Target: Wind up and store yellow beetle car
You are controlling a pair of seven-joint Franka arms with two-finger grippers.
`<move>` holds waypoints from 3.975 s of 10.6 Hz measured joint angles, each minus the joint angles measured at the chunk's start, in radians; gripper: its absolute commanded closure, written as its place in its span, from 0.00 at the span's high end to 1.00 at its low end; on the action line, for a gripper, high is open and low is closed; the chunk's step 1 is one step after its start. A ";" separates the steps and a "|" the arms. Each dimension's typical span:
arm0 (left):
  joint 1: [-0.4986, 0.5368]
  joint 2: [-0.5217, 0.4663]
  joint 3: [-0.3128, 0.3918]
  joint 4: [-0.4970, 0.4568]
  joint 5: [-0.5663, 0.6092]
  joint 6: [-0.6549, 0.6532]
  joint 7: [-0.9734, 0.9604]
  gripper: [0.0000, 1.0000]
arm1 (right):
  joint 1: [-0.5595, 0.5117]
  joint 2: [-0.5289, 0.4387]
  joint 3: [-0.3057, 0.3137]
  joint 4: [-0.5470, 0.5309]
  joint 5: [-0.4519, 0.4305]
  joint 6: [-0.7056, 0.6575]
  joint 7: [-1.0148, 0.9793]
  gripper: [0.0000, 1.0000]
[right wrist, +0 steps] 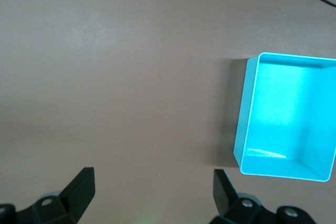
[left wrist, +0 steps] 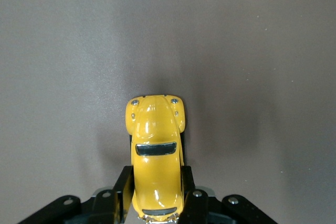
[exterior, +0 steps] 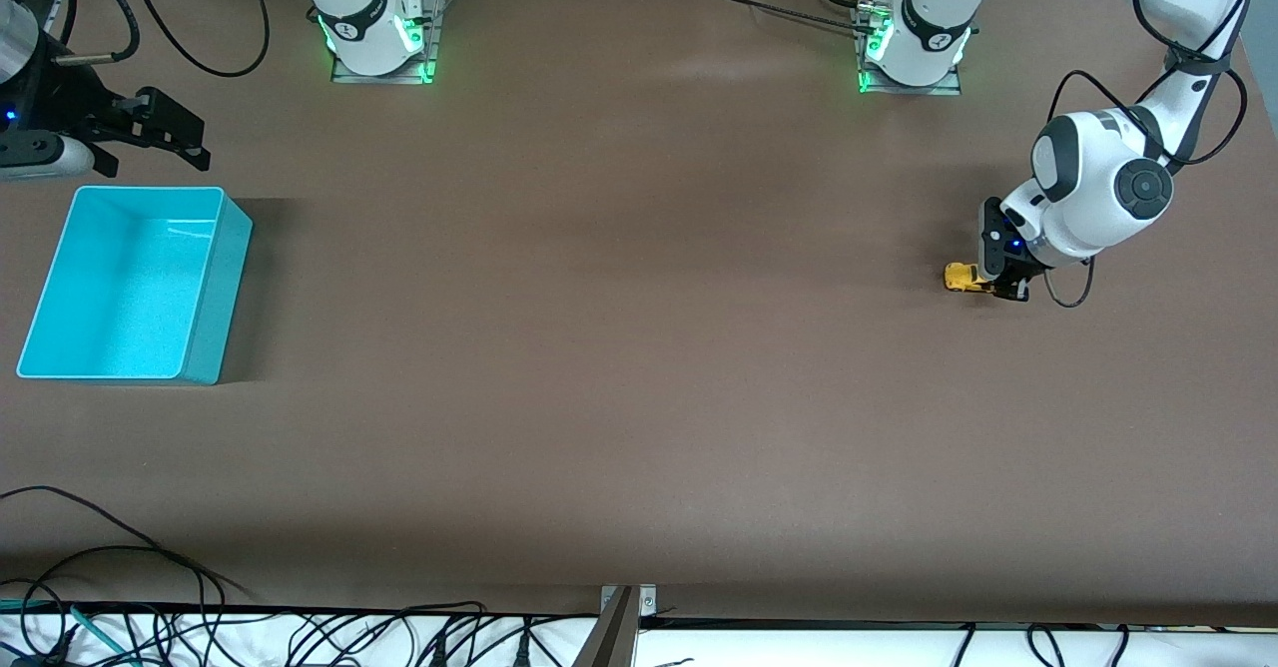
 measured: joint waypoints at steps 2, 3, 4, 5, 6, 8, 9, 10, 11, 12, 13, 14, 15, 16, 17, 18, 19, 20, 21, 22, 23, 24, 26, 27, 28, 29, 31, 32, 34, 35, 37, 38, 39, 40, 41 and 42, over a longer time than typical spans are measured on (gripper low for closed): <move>0.000 0.000 0.000 0.000 -0.001 0.000 0.005 0.02 | 0.000 0.000 -0.001 0.000 0.000 0.000 0.000 1.00; 0.000 0.000 0.000 0.000 -0.012 0.000 0.005 0.00 | 0.000 0.000 -0.001 0.000 0.000 0.000 0.000 1.00; 0.001 0.001 0.001 0.001 -0.032 0.000 0.005 0.00 | 0.000 0.000 -0.001 0.000 0.000 0.000 0.000 1.00; 0.004 0.001 0.002 0.001 -0.043 0.000 0.005 0.00 | -0.001 -0.001 -0.003 0.000 0.000 -0.001 0.000 1.00; 0.008 0.002 0.002 0.001 -0.048 0.000 0.005 0.00 | -0.001 -0.001 -0.004 0.000 0.000 -0.004 0.000 1.00; 0.022 0.002 0.003 0.003 -0.052 0.000 0.005 0.00 | 0.000 -0.003 -0.003 0.000 0.000 -0.015 0.000 1.00; 0.027 0.002 0.003 0.003 -0.052 0.000 0.005 0.00 | 0.000 -0.003 -0.003 0.000 0.000 -0.019 0.000 1.00; 0.031 0.003 0.003 0.003 -0.052 0.000 0.005 0.00 | 0.000 -0.003 -0.002 0.000 0.000 -0.021 0.000 1.00; 0.034 0.003 0.003 0.004 -0.052 0.000 0.005 0.00 | 0.000 -0.003 0.000 0.000 0.000 -0.021 0.000 1.00; 0.036 0.004 0.004 0.004 -0.052 0.000 0.006 0.00 | 0.000 -0.003 0.000 0.000 0.000 -0.021 0.000 1.00; 0.039 0.005 0.007 0.006 -0.052 0.000 0.011 0.00 | 0.000 -0.004 0.001 0.000 0.000 -0.021 0.000 1.00; 0.043 0.008 0.019 0.009 -0.052 0.000 0.039 0.00 | 0.000 -0.005 0.001 0.000 0.000 -0.022 0.000 1.00; 0.049 0.010 0.029 0.014 -0.052 0.000 0.073 0.00 | 0.001 -0.006 0.002 0.000 0.000 -0.022 0.000 1.00; 0.061 0.014 0.035 0.019 -0.052 0.000 0.098 0.00 | 0.001 -0.007 0.002 0.000 0.000 -0.023 0.000 1.00; 0.070 0.017 0.042 0.023 -0.052 0.001 0.115 0.00 | 0.001 -0.007 0.002 0.000 0.000 -0.023 0.000 1.00; 0.078 0.021 0.049 0.029 -0.052 0.001 0.127 0.00 | 0.001 -0.007 0.002 0.000 0.000 -0.024 0.000 1.00; 0.090 0.026 0.056 0.037 -0.052 0.000 0.135 0.00 | 0.001 -0.007 0.002 0.000 0.000 -0.024 0.000 1.00; 0.101 0.035 0.073 0.049 -0.052 0.000 0.153 0.00 | 0.001 -0.007 0.002 0.000 0.000 -0.024 0.000 1.00; 0.113 0.043 0.087 0.061 -0.052 0.000 0.181 0.00 | 0.001 -0.007 0.002 0.000 0.000 -0.024 0.000 1.00; 0.130 0.052 0.095 0.074 -0.052 0.000 0.206 0.00 | 0.001 -0.007 0.002 0.000 0.000 -0.024 0.000 1.00; 0.150 0.062 0.100 0.090 -0.052 -0.003 0.231 0.00 | 0.001 -0.007 0.002 0.000 0.000 -0.024 0.000 1.00; 0.174 0.074 0.102 0.108 -0.052 -0.004 0.260 0.00 | 0.001 -0.007 0.002 0.000 0.000 -0.024 0.000 1.00; 0.214 0.097 0.108 0.146 -0.052 -0.013 0.313 0.00 | 0.001 -0.007 0.002 0.000 0.000 -0.024 0.000 1.00; 0.227 0.107 0.113 0.163 -0.052 -0.015 0.333 0.00 | 0.000 -0.007 0.001 0.000 0.000 -0.024 0.000 1.00; 0.232 0.116 0.121 0.175 -0.052 -0.016 0.342 0.00 | 0.000 -0.007 0.001 0.000 0.000 -0.024 0.000 1.00; 0.236 0.120 0.126 0.182 -0.052 -0.016 0.343 0.00 | 0.000 -0.007 0.001 0.000 0.000 -0.024 0.000 1.00; 0.237 0.122 0.126 0.184 -0.052 -0.018 0.344 0.00 | 0.000 -0.007 0.001 0.000 0.000 -0.024 0.000 1.00; 0.237 0.122 0.126 0.185 -0.052 -0.018 0.344 0.00 | 0.000 -0.007 0.001 0.000 0.000 -0.024 0.000 1.00; 0.237 0.123 0.126 0.185 -0.052 -0.019 0.344 0.00 | 0.001 -0.007 0.002 0.000 0.000 -0.024 0.000 1.00; 0.237 0.123 0.126 0.186 -0.052 -0.019 0.344 0.00 | 0.001 -0.007 0.003 0.000 0.000 -0.024 0.000 1.00; 0.239 0.124 0.127 0.187 -0.053 -0.019 0.344 0.07 | 0.001 -0.007 0.003 0.000 0.000 -0.024 0.000 1.00; 0.240 0.124 0.127 0.188 -0.053 -0.019 0.343 0.35 | 0.001 -0.007 0.003 0.000 0.000 -0.024 0.000 1.00; 0.241 0.125 0.128 0.189 -0.053 -0.019 0.343 0.99 | 0.001 -0.007 0.003 0.000 0.000 -0.024 0.000 1.00; 0.242 0.127 0.129 0.191 -0.057 -0.020 0.343 1.00 | 0.001 -0.007 0.003 0.000 0.000 -0.024 0.000 1.00; 0.244 0.142 0.130 0.197 -0.065 -0.018 0.343 1.00 | 0.001 -0.007 0.003 0.000 0.000 -0.024 0.000 1.00; 0.245 0.167 0.132 0.204 -0.068 -0.018 0.343 1.00 | 0.001 -0.007 0.003 0.000 0.000 -0.024 0.000 1.00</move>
